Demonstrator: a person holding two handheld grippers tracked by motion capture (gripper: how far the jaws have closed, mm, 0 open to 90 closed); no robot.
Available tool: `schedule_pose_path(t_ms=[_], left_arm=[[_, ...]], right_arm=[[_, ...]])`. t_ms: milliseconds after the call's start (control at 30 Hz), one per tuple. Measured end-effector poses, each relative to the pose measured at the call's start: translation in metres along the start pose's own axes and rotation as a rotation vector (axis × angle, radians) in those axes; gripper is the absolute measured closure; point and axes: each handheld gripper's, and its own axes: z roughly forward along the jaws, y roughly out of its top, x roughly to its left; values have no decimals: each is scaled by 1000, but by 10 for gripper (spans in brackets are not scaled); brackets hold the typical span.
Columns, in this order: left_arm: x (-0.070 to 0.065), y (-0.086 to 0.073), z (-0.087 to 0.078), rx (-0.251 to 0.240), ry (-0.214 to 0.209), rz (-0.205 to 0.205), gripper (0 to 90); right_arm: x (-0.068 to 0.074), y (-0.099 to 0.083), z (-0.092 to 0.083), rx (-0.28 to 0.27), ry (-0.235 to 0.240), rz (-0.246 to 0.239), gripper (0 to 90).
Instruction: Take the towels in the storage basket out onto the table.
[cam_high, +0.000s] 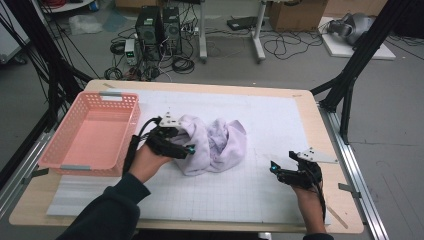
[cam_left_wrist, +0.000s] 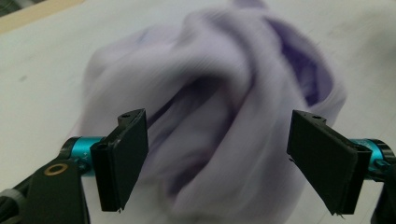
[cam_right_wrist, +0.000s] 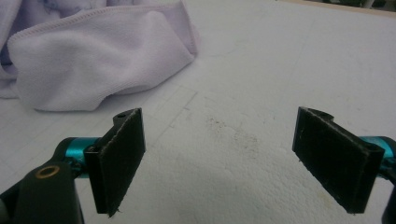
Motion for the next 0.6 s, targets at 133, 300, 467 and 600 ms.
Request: schedule_pose_path(t_ms=[133,300,467,600], left_arm=[[14,-17,-24,-94,22,-53,211],[23,-35,-36,-319,-6,-80,209],[24,-50,-31,-417,12,-80,192],[23,-57,-25,-422,18,-83,186]], right_arm=[[1,0,1,-1,0,3,158],[-1,0,1,-2,-6,2,158],[0,0,1,5,-5,-2,158],[0,0,1,0,-7,3,158]])
